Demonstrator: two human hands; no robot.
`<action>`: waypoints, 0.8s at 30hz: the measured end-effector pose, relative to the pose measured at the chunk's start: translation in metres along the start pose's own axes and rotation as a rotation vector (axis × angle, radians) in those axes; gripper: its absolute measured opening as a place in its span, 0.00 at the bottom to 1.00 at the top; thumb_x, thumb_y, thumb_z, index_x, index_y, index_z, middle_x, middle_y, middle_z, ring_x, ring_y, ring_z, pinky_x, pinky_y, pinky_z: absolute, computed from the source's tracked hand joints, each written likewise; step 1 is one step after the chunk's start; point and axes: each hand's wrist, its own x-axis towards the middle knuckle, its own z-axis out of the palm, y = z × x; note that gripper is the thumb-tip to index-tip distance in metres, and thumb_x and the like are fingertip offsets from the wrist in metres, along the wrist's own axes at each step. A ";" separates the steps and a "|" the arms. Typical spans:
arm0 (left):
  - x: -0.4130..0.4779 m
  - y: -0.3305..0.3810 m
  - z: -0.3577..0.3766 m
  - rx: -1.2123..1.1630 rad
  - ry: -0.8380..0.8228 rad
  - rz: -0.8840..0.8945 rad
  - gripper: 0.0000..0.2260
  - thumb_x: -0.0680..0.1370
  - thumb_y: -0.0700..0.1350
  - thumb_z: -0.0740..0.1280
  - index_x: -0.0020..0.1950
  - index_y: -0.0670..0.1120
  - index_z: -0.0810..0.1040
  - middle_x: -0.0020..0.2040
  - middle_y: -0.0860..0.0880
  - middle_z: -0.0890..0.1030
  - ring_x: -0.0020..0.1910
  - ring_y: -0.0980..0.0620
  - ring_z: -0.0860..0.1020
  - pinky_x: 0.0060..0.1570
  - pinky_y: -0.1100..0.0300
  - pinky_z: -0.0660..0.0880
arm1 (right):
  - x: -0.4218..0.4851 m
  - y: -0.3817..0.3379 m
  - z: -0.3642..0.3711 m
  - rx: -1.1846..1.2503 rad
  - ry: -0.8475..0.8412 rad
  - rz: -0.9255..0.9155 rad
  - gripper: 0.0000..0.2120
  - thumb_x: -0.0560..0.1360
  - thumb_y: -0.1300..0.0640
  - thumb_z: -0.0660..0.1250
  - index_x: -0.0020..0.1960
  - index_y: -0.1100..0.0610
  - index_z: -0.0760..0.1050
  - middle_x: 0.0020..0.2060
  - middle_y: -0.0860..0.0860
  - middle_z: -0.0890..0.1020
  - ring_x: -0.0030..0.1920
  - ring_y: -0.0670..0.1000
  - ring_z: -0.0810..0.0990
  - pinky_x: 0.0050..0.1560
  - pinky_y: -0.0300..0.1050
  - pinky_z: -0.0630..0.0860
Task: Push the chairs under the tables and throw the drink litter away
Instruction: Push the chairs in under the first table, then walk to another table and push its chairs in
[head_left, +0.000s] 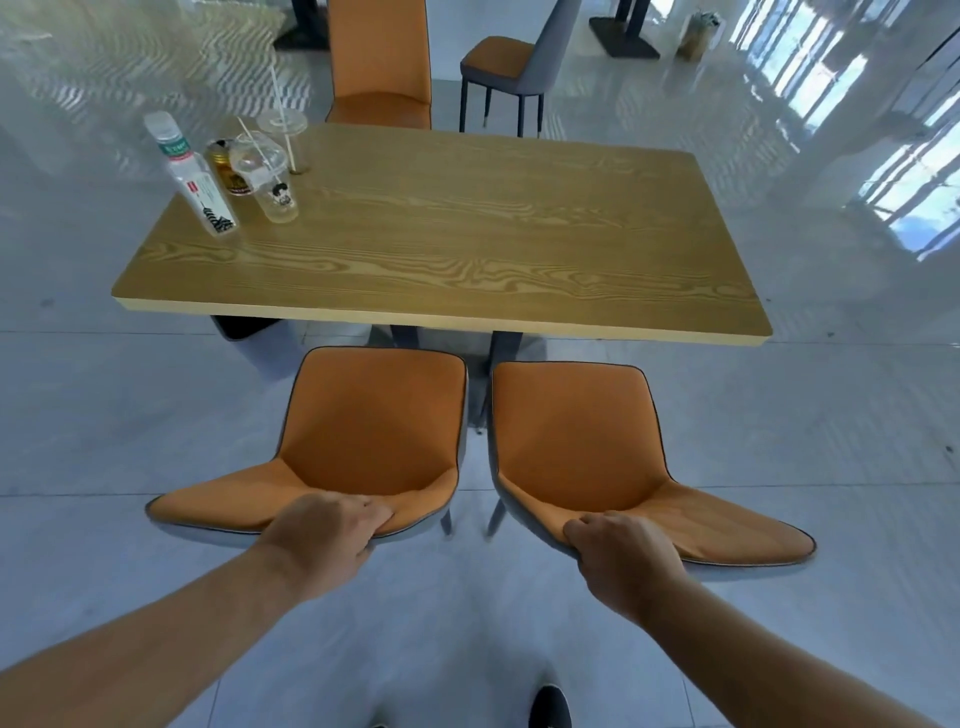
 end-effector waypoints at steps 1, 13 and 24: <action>-0.001 0.000 0.002 -0.005 0.001 0.011 0.17 0.60 0.44 0.84 0.43 0.49 0.81 0.32 0.54 0.79 0.27 0.52 0.78 0.23 0.61 0.74 | 0.003 -0.008 -0.001 0.010 -0.001 -0.024 0.07 0.81 0.55 0.63 0.55 0.49 0.79 0.44 0.46 0.83 0.40 0.50 0.81 0.36 0.43 0.71; 0.044 0.020 -0.056 -0.011 -0.353 -0.161 0.28 0.71 0.75 0.60 0.61 0.57 0.73 0.52 0.58 0.79 0.48 0.56 0.77 0.43 0.59 0.75 | 0.014 -0.036 -0.046 0.115 -0.132 0.016 0.24 0.81 0.34 0.61 0.69 0.49 0.72 0.58 0.49 0.80 0.56 0.54 0.78 0.52 0.51 0.77; 0.228 0.165 -0.363 -0.026 0.406 -0.051 0.43 0.70 0.79 0.54 0.77 0.54 0.65 0.76 0.49 0.70 0.73 0.45 0.67 0.68 0.42 0.69 | -0.126 0.149 -0.355 0.182 0.842 0.398 0.43 0.73 0.26 0.61 0.80 0.49 0.62 0.75 0.53 0.71 0.75 0.58 0.65 0.72 0.57 0.67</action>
